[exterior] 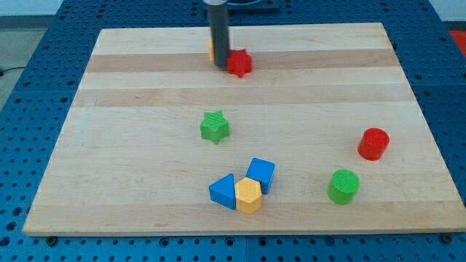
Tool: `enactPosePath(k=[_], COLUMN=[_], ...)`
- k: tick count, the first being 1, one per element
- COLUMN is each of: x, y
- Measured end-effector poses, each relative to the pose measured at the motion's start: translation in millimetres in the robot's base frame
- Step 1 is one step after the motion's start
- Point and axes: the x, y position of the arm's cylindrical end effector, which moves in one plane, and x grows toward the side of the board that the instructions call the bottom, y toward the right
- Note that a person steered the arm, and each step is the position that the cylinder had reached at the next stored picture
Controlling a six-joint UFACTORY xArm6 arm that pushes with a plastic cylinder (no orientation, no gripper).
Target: Push the red star to the top of the board
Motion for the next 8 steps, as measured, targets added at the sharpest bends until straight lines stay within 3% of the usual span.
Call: enactPosePath(k=[1, 2, 3, 4, 6, 7, 8], x=[5, 22, 26, 6, 39, -8, -20], y=[20, -11, 4, 89, 145, 152, 112])
